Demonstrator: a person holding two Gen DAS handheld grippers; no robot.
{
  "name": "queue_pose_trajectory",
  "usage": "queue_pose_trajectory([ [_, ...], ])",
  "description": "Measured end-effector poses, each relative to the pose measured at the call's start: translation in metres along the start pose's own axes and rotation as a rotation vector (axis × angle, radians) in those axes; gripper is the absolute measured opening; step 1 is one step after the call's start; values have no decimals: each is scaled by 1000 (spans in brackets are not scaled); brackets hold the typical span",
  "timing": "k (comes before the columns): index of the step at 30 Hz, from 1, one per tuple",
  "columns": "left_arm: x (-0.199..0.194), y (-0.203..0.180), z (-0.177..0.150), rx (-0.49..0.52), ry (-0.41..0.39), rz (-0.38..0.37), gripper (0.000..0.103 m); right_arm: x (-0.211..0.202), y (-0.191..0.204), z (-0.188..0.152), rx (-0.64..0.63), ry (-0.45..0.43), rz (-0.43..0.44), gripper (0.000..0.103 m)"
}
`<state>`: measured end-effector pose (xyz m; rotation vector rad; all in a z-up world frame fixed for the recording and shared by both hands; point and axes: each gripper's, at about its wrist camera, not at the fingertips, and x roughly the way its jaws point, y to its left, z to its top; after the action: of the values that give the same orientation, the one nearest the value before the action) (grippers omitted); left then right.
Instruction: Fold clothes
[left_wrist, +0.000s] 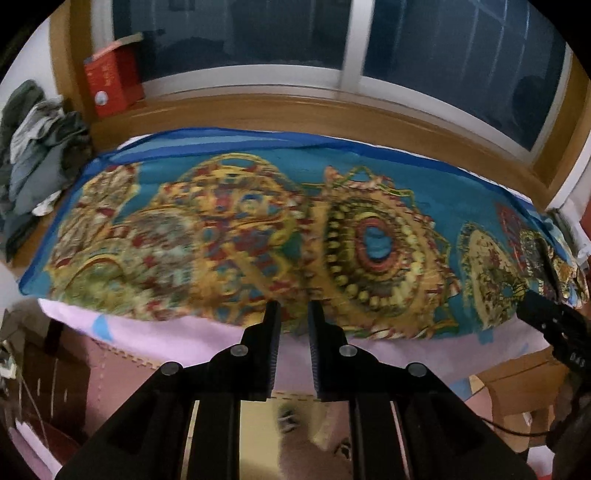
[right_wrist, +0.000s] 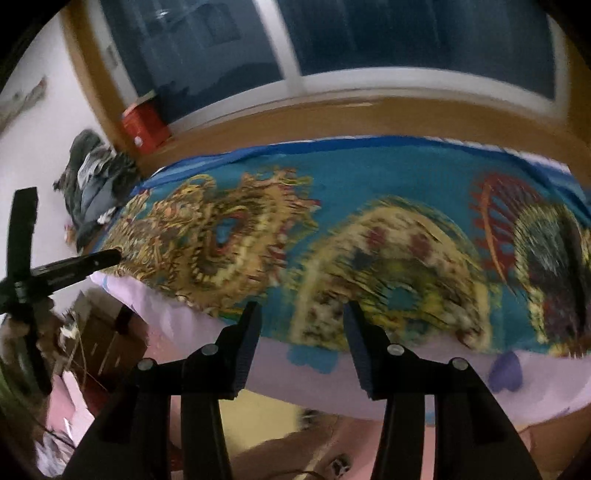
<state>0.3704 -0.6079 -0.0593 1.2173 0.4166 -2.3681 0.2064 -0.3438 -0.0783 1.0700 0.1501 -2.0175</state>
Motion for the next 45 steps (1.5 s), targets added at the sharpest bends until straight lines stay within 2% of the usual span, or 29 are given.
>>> queue_pose_trajectory([
  [5,2,51,-4,-8,-13,-19,19,25,52,9,-33,-2,13,46],
  [9,9,98,0,38,-3,-41,21,52,97,15,-27,1,5,46],
  [14,18,155,12,111,20,-80,21,88,153,20,9,13,-45,46],
  [18,27,194,26,134,48,-137,21,105,189,28,54,3,-89,46],
  [23,37,225,37,129,35,-177,21,127,227,45,53,33,-121,46],
  [27,55,249,51,87,51,-193,21,146,245,61,7,57,-145,46],
  [31,70,267,74,46,42,-233,21,170,253,81,-32,59,-129,46],
  [36,96,279,106,37,49,-221,21,210,258,110,-64,54,-99,46],
  [40,118,284,124,45,56,-162,21,241,263,130,-71,63,-89,46],
  [45,140,290,135,54,81,-171,21,263,268,142,-83,108,-79,46],
])
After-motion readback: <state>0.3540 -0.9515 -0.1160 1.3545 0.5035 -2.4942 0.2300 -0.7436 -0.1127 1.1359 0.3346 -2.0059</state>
